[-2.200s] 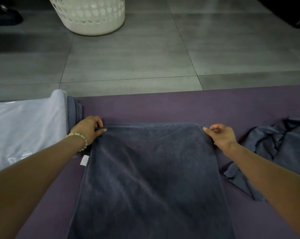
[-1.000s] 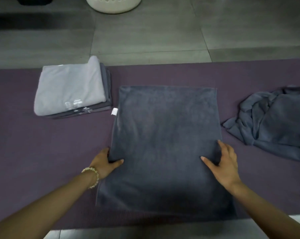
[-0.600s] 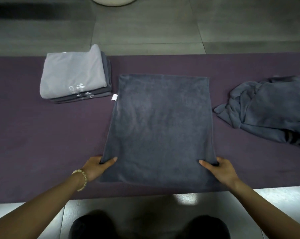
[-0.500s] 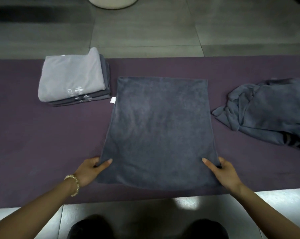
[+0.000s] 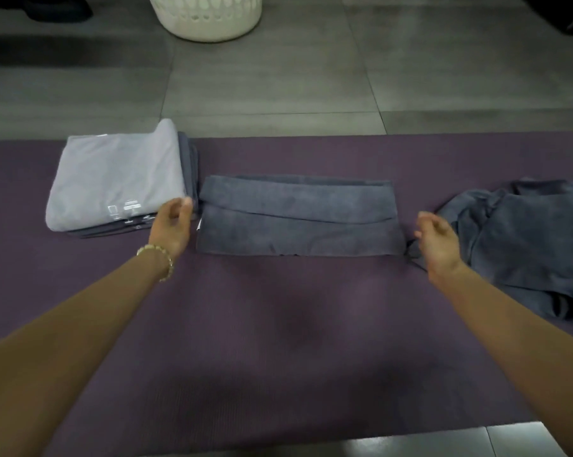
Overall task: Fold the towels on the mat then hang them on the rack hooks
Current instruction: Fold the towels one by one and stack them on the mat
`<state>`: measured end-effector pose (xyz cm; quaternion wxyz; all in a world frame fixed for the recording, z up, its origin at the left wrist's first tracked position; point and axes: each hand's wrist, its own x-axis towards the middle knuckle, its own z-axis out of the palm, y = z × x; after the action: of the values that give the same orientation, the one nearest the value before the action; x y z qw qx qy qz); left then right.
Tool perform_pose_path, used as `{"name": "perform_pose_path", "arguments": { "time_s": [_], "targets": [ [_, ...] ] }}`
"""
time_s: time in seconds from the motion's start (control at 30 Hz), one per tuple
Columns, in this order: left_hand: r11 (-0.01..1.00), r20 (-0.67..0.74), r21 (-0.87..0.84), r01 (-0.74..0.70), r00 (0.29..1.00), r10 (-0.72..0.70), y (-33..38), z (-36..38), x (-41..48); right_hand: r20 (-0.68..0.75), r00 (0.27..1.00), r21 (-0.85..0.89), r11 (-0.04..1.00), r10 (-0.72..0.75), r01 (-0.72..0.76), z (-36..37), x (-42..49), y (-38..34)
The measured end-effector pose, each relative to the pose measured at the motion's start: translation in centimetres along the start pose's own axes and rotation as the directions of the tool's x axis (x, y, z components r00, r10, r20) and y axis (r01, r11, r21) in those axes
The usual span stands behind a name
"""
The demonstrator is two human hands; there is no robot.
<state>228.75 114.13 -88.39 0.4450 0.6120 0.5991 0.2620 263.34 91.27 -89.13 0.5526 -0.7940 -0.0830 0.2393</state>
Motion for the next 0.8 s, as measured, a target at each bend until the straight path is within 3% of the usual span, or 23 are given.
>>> {"name": "perform_pose_path", "arguments": {
  "time_s": [0.07,0.17,0.27,0.4,0.57,0.7,0.8],
  "targets": [
    [0.988,0.024,0.151,0.046,0.998,-0.05,-1.9,0.5,0.1,-0.044,0.999,-0.119,0.993,-0.011,0.006,0.4,-0.1,1.8],
    [0.921,0.119,0.351,0.171,0.967,-0.225,-4.2,0.9,0.1,0.034,0.999,-0.262,0.965,0.019,-0.009,1.0,0.3,4.1],
    [0.923,0.128,0.341,0.18,0.963,-0.235,-4.6,1.9,0.7,0.07,0.997,-0.435,0.9,0.031,0.002,1.3,1.9,4.6],
    [0.918,0.16,0.334,0.213,0.947,-0.278,-3.9,3.4,2.0,0.048,0.987,-0.67,0.738,0.154,-0.082,2.9,3.4,4.1],
    [0.933,0.21,0.136,0.334,0.91,-0.357,-2.6,4.1,3.5,-0.003,0.978,-0.572,0.802,0.209,-0.173,4.0,4.0,3.5],
    [0.962,0.228,0.029,0.272,0.935,-0.271,-1.9,3.3,3.0,0.126,0.981,-0.233,0.966,0.146,-0.113,3.4,0.6,1.4],
    [0.988,0.216,0.013,0.156,0.964,-0.155,-2.0,1.2,0.9,0.191,0.979,-0.122,0.991,0.068,-0.046,1.1,-2.6,1.1]
  ]
}}
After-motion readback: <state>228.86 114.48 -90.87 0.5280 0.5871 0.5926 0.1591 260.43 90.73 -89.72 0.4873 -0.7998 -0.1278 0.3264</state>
